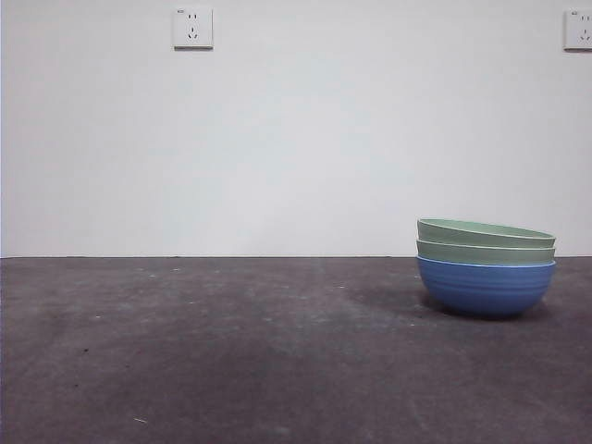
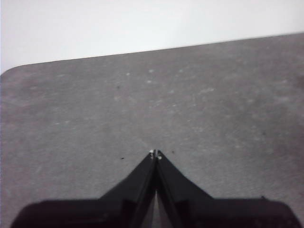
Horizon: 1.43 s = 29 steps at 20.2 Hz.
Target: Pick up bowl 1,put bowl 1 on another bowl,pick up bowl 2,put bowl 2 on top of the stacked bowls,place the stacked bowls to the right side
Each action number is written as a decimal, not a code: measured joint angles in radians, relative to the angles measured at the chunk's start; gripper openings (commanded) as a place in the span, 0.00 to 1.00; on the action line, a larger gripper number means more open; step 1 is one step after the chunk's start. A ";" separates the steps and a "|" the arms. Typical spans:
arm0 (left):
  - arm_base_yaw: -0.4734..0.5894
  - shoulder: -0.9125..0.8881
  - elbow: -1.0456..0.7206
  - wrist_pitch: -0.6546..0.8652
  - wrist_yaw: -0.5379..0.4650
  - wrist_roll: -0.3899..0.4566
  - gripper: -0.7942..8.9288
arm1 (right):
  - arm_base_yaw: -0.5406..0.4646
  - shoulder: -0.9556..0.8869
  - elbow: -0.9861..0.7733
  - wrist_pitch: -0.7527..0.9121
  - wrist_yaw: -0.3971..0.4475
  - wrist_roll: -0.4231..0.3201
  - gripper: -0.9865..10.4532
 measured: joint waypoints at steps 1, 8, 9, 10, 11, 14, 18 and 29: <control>0.000 0.000 0.000 0.000 0.004 -0.016 0.08 | 0.000 0.000 0.000 0.000 0.000 0.000 0.09; 0.000 0.000 0.000 0.000 0.002 -0.037 0.08 | 0.000 0.000 0.000 0.000 0.000 0.000 0.09; 0.000 0.000 0.000 0.000 0.002 -0.037 0.08 | 0.000 0.000 0.000 0.000 0.000 0.000 0.09; 0.000 0.000 0.000 0.000 0.002 -0.037 0.08 | 0.000 0.000 0.000 0.000 0.000 0.000 0.09; 0.000 0.000 0.000 0.000 0.002 -0.037 0.08 | 0.000 0.000 0.000 0.000 0.000 0.000 0.09; 0.000 0.000 0.000 0.000 0.002 -0.037 0.08 | 0.000 0.000 0.000 0.000 0.000 0.000 0.09; 0.000 0.000 0.000 0.000 0.002 -0.037 0.08 | -0.010 -0.011 -0.001 0.023 0.021 -0.020 0.09; 0.000 0.000 0.000 0.000 0.002 -0.037 0.08 | -0.135 -0.554 -0.595 0.932 0.025 0.020 0.09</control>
